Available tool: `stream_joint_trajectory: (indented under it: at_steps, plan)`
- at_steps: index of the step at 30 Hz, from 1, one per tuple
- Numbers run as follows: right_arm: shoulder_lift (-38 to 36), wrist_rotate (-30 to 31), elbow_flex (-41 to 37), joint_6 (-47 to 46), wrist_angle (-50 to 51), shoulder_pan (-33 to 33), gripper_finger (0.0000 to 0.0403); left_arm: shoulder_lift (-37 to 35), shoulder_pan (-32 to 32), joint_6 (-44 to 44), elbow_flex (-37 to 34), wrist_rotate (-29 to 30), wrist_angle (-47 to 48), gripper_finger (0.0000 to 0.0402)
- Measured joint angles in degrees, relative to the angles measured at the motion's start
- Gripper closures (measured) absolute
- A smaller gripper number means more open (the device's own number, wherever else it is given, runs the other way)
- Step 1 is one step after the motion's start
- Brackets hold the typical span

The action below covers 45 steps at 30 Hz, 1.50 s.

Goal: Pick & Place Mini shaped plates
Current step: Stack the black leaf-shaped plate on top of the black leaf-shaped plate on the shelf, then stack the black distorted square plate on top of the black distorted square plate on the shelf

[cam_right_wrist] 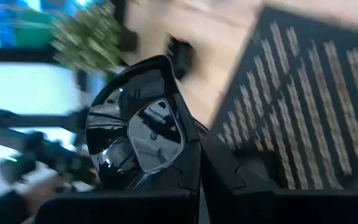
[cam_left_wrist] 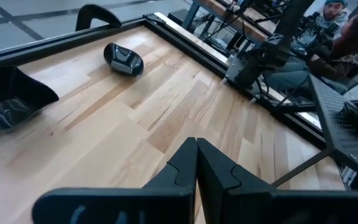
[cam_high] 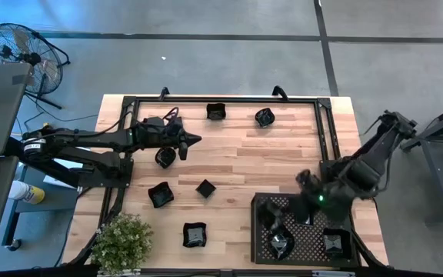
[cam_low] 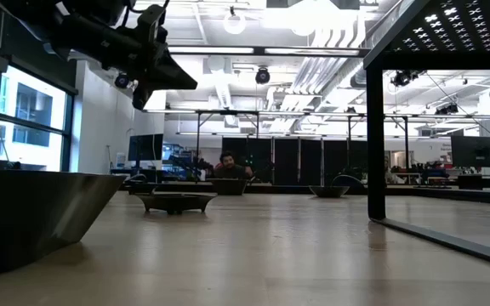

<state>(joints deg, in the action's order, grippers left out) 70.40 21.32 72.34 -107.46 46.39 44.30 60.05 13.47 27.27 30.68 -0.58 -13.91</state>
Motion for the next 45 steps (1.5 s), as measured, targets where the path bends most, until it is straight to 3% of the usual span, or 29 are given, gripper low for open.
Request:
stream_joint_trajectory:
  at_steps: [8,13,23,32,36,40,45]
  plan:
    - [8.91,-8.87,10.27,-7.71,15.45,2.95,0.0403,0.00,-0.02,0.04,0.00,-0.09,0.89,0.0402]
    - [11.59,-13.94,11.25,-11.29,16.18,3.81,0.0402,0.00,-0.01,0.04,0.00,-0.09,0.87,0.0402]
    - [12.84,-16.04,11.25,-12.71,16.78,3.60,0.0398,0.00,-0.01,0.04,0.00,-0.09,0.85,0.0402]
    - [12.85,-16.78,11.25,-11.73,16.61,2.92,0.0343,0.00,0.00,0.04,0.00,-0.09,0.87,0.0402]
    - [12.70,-16.98,11.25,-8.70,16.49,2.92,0.0331,0.00,0.04,0.07,0.01,-2.15,1.82,0.0402]
    - [12.41,-12.90,11.25,-1.90,15.06,1.15,0.0353,-0.40,0.02,-1.07,0.02,-5.17,4.93,0.0402]
    - [12.41,-10.22,11.23,16.76,11.72,-7.03,0.0398,-2.38,0.02,-4.84,0.00,-6.68,11.55,0.0402]
